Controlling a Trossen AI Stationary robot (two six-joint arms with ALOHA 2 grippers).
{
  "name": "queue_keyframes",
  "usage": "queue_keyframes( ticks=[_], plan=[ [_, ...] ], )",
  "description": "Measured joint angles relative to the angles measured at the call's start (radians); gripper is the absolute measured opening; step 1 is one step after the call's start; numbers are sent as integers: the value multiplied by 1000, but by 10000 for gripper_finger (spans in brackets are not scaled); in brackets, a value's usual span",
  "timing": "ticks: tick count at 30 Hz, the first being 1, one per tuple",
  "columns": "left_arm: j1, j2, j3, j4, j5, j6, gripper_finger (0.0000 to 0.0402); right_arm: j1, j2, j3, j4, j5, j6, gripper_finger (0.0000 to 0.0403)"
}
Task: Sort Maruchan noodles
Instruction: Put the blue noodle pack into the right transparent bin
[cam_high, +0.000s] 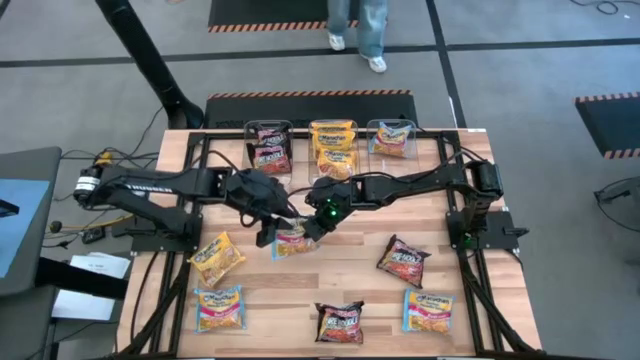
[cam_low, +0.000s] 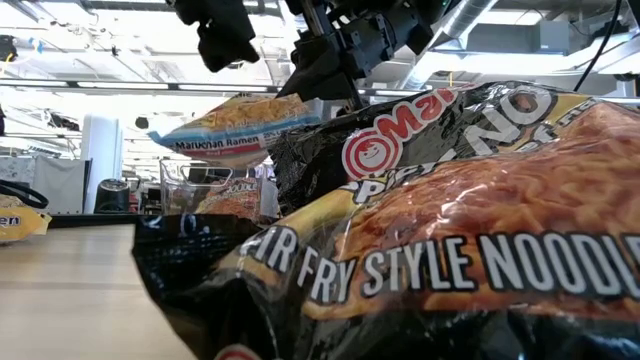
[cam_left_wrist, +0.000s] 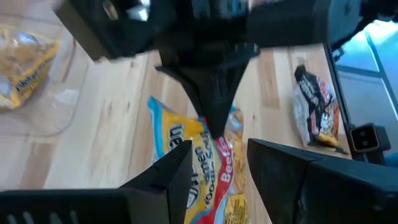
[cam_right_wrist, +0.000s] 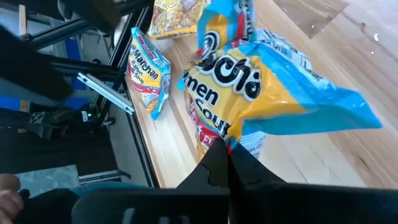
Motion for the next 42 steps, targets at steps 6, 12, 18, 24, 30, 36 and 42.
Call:
queue_keyframes(
  ticks=[6,12,18,24,30,36,42],
  plan=[
    [33,-4,58,-50,0,14,142,0,-2,0,-21,1,-22,0],
    [81,-31,128,-155,-1,45,142,-12,-21,0,-40,1,-63,0],
    [132,-102,142,-203,-39,75,142,-38,-78,0,-116,28,-111,0],
    [181,-188,143,-216,-81,91,142,-91,-183,-1,-286,111,-200,0],
    [229,-256,142,-225,-116,117,141,-151,-292,2,-393,185,-296,0],
    [267,-300,142,-218,-130,124,141,-221,-388,0,-551,265,-394,0],
    [304,-307,142,-216,-156,123,141,-318,-461,0,-664,290,-503,0]
  ],
)
